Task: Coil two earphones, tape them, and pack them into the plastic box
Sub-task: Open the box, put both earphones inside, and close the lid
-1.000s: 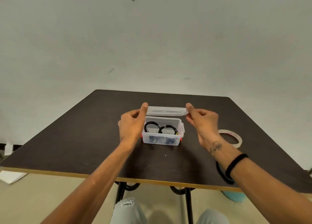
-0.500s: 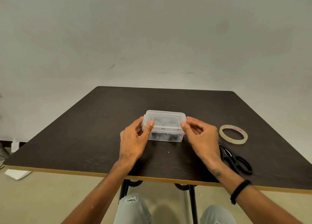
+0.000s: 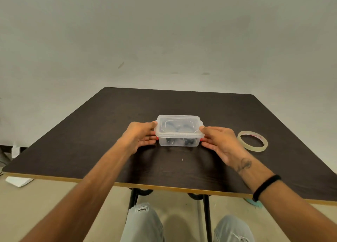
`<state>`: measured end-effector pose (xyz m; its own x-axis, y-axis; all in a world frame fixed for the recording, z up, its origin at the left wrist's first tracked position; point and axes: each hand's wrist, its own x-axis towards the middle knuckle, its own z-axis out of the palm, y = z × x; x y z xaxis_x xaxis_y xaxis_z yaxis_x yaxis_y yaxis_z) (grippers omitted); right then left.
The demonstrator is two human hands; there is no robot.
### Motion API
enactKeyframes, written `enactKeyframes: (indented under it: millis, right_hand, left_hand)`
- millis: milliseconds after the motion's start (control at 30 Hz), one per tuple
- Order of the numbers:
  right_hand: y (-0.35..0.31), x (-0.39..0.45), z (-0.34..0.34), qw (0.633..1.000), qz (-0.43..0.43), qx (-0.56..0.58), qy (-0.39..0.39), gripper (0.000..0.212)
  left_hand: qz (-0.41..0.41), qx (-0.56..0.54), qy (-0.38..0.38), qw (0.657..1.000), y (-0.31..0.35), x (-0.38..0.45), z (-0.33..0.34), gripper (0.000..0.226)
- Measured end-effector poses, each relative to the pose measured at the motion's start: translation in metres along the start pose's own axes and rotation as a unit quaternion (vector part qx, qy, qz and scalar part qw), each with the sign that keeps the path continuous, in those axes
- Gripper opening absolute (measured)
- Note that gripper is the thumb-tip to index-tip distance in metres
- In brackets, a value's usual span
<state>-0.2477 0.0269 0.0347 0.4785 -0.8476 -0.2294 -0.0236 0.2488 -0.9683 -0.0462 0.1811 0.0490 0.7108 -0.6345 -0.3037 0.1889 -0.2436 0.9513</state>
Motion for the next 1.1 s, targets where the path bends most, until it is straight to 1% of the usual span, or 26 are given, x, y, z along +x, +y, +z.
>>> enactKeyframes:
  millis: [33, 100, 167, 233, 267, 333, 400, 433, 500, 600, 667, 733, 833, 967, 1033, 1100]
  right_hand:
    - [-0.007, 0.001, -0.002, 0.999, 0.037, 0.017, -0.026, 0.022]
    - [-0.019, 0.002, -0.006, 0.994, 0.091, 0.039, -0.055, 0.016]
    - [-0.026, 0.005, -0.008, 0.990, 0.116, 0.052, -0.055, 0.019]
    - [-0.028, 0.006, -0.007, 0.992, 0.114, 0.043, -0.034, 0.027]
    - [-0.028, 0.007, -0.006, 0.994, 0.101, 0.027, -0.018, 0.031]
    - [-0.027, 0.006, -0.003, 0.998, 0.059, -0.012, 0.023, 0.037]
    - [-0.025, 0.005, 0.000, 0.996, 0.001, -0.065, 0.062, 0.032]
    - [-0.023, 0.003, 0.002, 0.992, -0.029, -0.100, 0.076, 0.027]
    - [-0.019, -0.004, 0.007, 0.976, -0.082, -0.170, 0.108, 0.013]
    - [-0.012, -0.011, 0.013, 0.956, -0.144, -0.220, 0.133, 0.018]
    - [-0.011, -0.014, 0.016, 0.951, -0.163, -0.220, 0.143, 0.005]
    - [-0.014, -0.013, 0.019, 0.942, -0.180, -0.237, 0.154, 0.010]
    - [-0.026, -0.004, 0.024, 0.931, -0.199, -0.265, 0.154, 0.012]
    - [-0.053, 0.026, 0.023, 0.933, -0.202, -0.255, 0.152, 0.015]
    - [-0.072, 0.050, 0.027, 0.936, -0.209, -0.245, 0.142, 0.014]
    - [-0.089, 0.080, 0.033, 0.938, -0.211, -0.244, 0.129, 0.016]
  left_hand:
    - [-0.031, 0.001, -0.013, 0.999, 0.007, 0.001, 0.000, 0.037]
    - [-0.064, 0.011, -0.020, 0.998, 0.015, 0.003, 0.001, 0.039]
    - [-0.084, 0.012, -0.017, 0.996, 0.020, 0.002, 0.002, 0.041]
    - [-0.096, 0.014, -0.013, 0.995, 0.020, 0.002, 0.002, 0.042]
    - [-0.089, 0.019, -0.002, 0.996, 0.020, 0.002, 0.003, 0.041]
    - [-0.039, 0.035, 0.057, 0.997, 0.017, 0.006, 0.005, 0.039]
    - [0.035, 0.074, 0.129, 0.988, 0.015, 0.006, 0.012, 0.032]
    - [0.068, 0.091, 0.150, 0.982, 0.014, 0.002, 0.017, 0.028]
    - [0.108, 0.114, 0.168, 0.973, 0.012, -0.005, 0.026, 0.026]
    - [0.121, 0.108, 0.186, 0.969, 0.006, -0.013, 0.035, 0.024]
    - [0.128, 0.088, 0.203, 0.967, 0.002, -0.015, 0.040, 0.025]
    - [0.153, 0.091, 0.219, 0.959, 0.002, -0.015, 0.046, 0.023]
    - [0.187, 0.084, 0.228, 0.952, 0.014, -0.010, 0.054, 0.021]
    - [0.226, 0.112, 0.199, 0.947, 0.050, 0.018, 0.060, 0.021]
    - [0.226, 0.116, 0.181, 0.950, 0.071, 0.044, 0.065, 0.019]
    - [0.217, 0.095, 0.172, 0.956, 0.086, 0.074, 0.067, 0.015]
